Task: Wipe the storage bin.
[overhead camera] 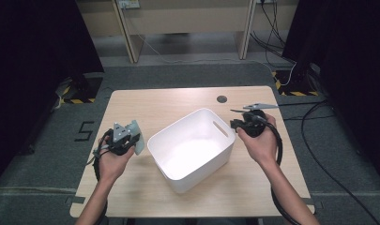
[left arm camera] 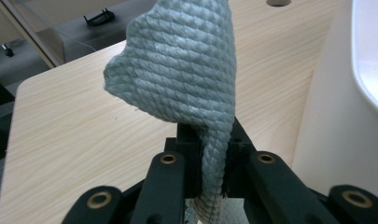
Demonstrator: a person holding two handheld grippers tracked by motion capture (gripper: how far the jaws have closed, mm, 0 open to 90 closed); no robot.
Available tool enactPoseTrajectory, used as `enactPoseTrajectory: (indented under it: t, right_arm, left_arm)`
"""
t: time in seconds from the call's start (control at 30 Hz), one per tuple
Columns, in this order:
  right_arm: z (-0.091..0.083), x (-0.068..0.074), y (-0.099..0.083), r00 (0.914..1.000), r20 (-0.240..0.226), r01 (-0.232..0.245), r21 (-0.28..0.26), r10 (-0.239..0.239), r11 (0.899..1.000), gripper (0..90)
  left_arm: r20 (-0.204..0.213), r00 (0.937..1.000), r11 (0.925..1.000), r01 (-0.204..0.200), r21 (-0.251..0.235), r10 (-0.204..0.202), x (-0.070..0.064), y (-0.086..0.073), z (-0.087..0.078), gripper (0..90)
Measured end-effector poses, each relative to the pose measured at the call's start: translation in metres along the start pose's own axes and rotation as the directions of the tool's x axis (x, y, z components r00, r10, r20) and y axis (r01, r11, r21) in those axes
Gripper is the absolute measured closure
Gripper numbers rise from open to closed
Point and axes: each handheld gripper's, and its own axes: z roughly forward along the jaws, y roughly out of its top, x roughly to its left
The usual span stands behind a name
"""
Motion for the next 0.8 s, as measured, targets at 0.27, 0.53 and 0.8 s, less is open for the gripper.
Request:
enactPoseTrajectory:
  t: [0.27, 0.53, 0.8]
  right_arm:
    - [-0.017, -0.018, -0.031, 0.9990, 0.022, -0.040, 0.085, 0.039, 0.996, 88.7]
    - [-0.012, -0.007, -0.056, 0.9984, -0.008, -0.054, 0.141, 0.056, 0.989, 88.8]
    - [-0.008, 0.017, -0.062, 0.9992, -0.034, -0.016, 0.158, 0.022, 0.987, 89.0]
  left_arm:
    - [0.023, 0.9985, 0.9986, -0.050, 0.017, 0.049, -0.011, -0.005, 0.005, 80.8]
    - [0.059, 0.9938, 0.9956, -0.094, -0.005, 0.094, -0.020, -0.009, 0.006, 80.8]
    - [0.074, 0.9908, 0.9933, -0.112, -0.030, 0.114, -0.024, -0.012, -0.002, 80.9]
